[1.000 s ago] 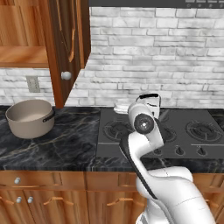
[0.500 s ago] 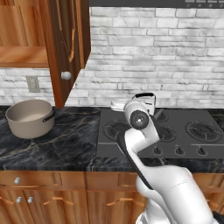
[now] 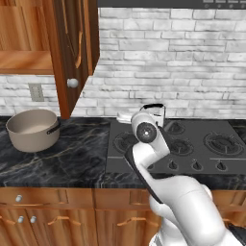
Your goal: Pick the kettle from the cabinet and place it on a stove burner. Then pick the pot from the counter and place it on another stove burner. Finally, turn both burners on.
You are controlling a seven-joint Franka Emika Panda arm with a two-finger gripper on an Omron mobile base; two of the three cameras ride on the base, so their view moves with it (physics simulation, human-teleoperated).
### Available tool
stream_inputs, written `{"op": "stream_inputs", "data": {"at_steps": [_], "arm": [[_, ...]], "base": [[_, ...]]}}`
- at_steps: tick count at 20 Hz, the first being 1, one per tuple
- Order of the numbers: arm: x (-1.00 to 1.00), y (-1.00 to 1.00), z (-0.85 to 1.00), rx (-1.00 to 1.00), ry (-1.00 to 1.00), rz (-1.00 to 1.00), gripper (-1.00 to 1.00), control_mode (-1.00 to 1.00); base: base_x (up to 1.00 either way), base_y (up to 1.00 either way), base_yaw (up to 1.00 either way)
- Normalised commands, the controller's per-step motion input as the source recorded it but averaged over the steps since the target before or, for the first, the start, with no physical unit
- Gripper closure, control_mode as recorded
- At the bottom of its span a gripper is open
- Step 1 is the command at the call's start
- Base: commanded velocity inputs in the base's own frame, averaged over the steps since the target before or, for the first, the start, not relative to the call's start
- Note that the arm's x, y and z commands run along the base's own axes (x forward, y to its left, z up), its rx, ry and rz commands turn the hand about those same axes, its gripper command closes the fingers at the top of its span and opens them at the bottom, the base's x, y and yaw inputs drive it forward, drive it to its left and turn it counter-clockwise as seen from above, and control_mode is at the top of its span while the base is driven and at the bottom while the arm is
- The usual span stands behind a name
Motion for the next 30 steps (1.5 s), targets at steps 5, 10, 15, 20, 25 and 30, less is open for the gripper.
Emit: {"op": "stream_inputs", "data": {"at_steps": [5,10,15,20,25,30], "arm": [[0.17,0.07,-0.16,0.00,0.00,0.00,1.00,-1.00],[0.20,0.00,-0.15,0.00,0.00,0.00,1.00,-1.00],[0.24,0.00,-0.16,0.00,0.00,0.00,1.00,-1.00],[0.22,0.00,-0.17,0.00,0.00,0.00,1.00,-1.00],[0.20,0.02,-0.18,0.00,0.00,0.00,1.00,-1.00],[0.22,0.03,-0.17,0.00,0.00,0.00,1.00,-1.00]], "base": [[0.00,0.00,0.00],[0.00,0.00,0.00],[0.00,0.00,0.00],[0.00,0.00,0.00],[0.00,0.00,0.00],[0.00,0.00,0.00]]}}
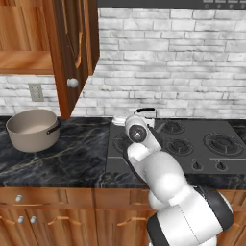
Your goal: Pick the kettle from the cabinet and place it on a stove burner. Then pick the pot from the counter and place it on another stove burner. Finally, turn both burners on.
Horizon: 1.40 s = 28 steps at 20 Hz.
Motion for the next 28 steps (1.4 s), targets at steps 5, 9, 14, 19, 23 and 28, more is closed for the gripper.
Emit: {"op": "stream_inputs", "data": {"at_steps": [5,9,14,19,23,28], "arm": [[0.22,0.02,-0.18,0.00,0.00,0.00,1.00,-1.00],[0.22,0.01,-0.19,0.00,0.00,0.00,1.00,-1.00],[0.24,0.01,-0.19,0.00,0.00,0.00,1.00,-1.00],[0.22,0.02,-0.18,0.00,0.00,0.00,1.00,-1.00],[0.14,0.03,-0.16,0.00,0.00,0.00,1.00,-1.00],[0.16,0.00,-0.17,0.00,0.01,0.00,1.00,-1.00]], "base": [[0.00,0.00,0.00],[0.00,0.00,0.00],[0.00,0.00,0.00],[0.00,0.00,0.00],[0.00,0.00,0.00],[0.00,0.00,0.00]]}}
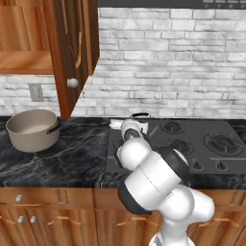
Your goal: Pick the kettle from the cabinet and place it on a stove burner. Then pick the pot from the counter and place it on another stove burner. Finally, turn both burners on.
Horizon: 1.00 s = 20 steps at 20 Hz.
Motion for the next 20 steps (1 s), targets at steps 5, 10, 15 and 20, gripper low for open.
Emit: {"op": "stream_inputs", "data": {"at_steps": [5,10,15,20], "arm": [[0.21,0.00,-0.14,0.00,0.00,0.00,1.00,-1.00],[0.32,0.00,-0.09,0.00,0.02,0.02,1.00,-1.00],[0.30,0.00,-0.12,0.00,0.03,0.03,1.00,-1.00],[0.27,0.01,-0.18,0.00,0.03,0.03,1.00,-1.00]], "base": [[0.00,0.00,0.00],[0.00,0.00,0.00],[0.00,0.00,0.00],[0.00,0.00,0.00]]}}
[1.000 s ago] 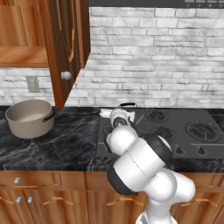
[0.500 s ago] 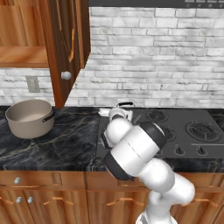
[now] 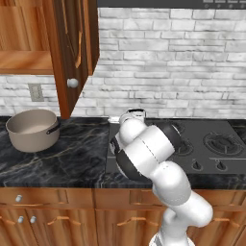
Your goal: Pick the kettle from the cabinet and place it on a stove burner. Then pick the pot from the counter and place it on another stove burner. Finally, turn both burners on.
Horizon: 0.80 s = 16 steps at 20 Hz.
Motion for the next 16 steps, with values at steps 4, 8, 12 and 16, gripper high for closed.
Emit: {"op": "stream_inputs", "data": {"at_steps": [4,8,12,16], "arm": [[0.18,0.03,-0.23,0.00,0.02,0.04,1.00,-1.00],[0.02,0.10,-0.33,0.00,0.00,0.05,1.00,-1.00],[-0.14,0.22,-0.39,0.00,0.00,0.02,1.00,-1.00],[-0.06,0.16,-0.26,0.00,0.00,0.00,-1.00,-1.00]], "base": [[0.00,0.00,0.00],[0.00,0.00,0.00],[0.00,0.00,0.00],[0.00,0.00,0.00]]}}
